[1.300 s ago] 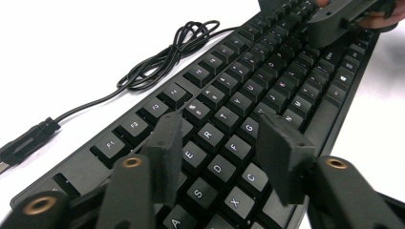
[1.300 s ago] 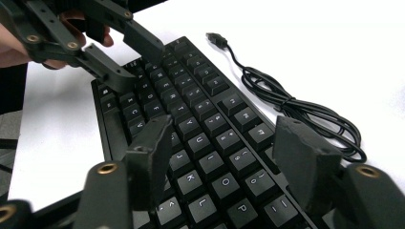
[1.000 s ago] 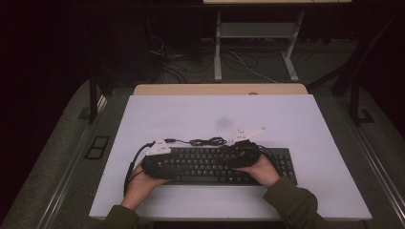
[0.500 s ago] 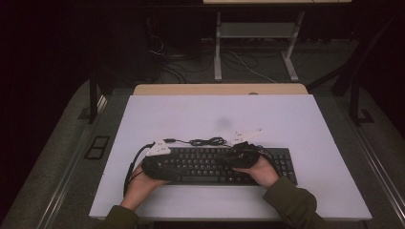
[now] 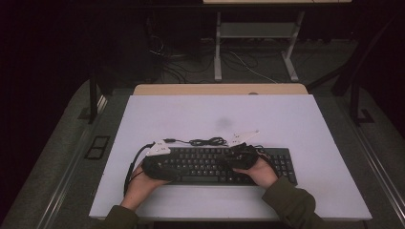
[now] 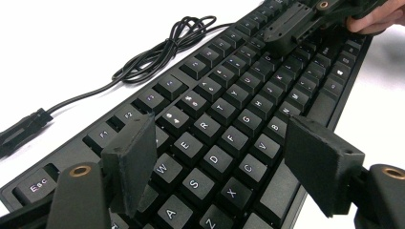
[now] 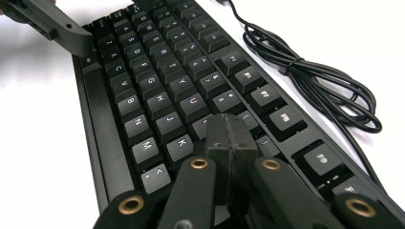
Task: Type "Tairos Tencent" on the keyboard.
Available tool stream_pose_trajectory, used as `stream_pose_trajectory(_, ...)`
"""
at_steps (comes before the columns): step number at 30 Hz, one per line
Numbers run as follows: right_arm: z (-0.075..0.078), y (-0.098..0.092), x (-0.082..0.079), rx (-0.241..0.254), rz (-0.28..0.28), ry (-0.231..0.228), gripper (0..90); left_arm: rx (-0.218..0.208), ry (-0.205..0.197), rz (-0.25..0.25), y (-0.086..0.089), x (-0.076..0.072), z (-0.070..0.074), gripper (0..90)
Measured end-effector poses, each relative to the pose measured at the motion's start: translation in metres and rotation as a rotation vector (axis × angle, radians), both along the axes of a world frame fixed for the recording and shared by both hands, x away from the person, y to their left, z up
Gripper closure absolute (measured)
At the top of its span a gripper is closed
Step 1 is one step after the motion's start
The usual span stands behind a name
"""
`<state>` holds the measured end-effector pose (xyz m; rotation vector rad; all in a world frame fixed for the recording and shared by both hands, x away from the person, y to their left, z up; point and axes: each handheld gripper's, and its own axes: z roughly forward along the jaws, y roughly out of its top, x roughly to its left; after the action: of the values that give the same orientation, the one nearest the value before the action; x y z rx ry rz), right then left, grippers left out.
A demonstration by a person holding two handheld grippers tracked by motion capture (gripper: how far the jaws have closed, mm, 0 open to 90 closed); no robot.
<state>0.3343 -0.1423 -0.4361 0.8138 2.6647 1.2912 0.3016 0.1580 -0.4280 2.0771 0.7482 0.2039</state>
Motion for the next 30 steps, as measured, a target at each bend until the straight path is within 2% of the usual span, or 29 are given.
stream_pose_trajectory(10,-0.0014,0.0009,0.0000,-0.009,-0.002,-0.004,89.1,-0.002,-0.002,0.004,0.0006,0.0004,-0.0004,26.4)
stream_pose_trajectory(12,-0.0022,0.0014,-0.0001,-0.024,0.000,-0.008,89.1,-0.003,-0.003,0.005,0.0006,0.0003,-0.0002,26.4)
stream_pose_trajectory(24,-0.0027,0.0013,0.0001,-0.017,-0.002,-0.007,88.4,-0.002,-0.005,0.008,0.0012,0.0005,0.0003,26.3)
stream_pose_trajectory(30,-0.0002,0.0007,-0.0005,-0.002,-0.005,-0.008,83.5,-0.002,-0.006,0.011,0.0016,0.0004,0.0007,26.3)
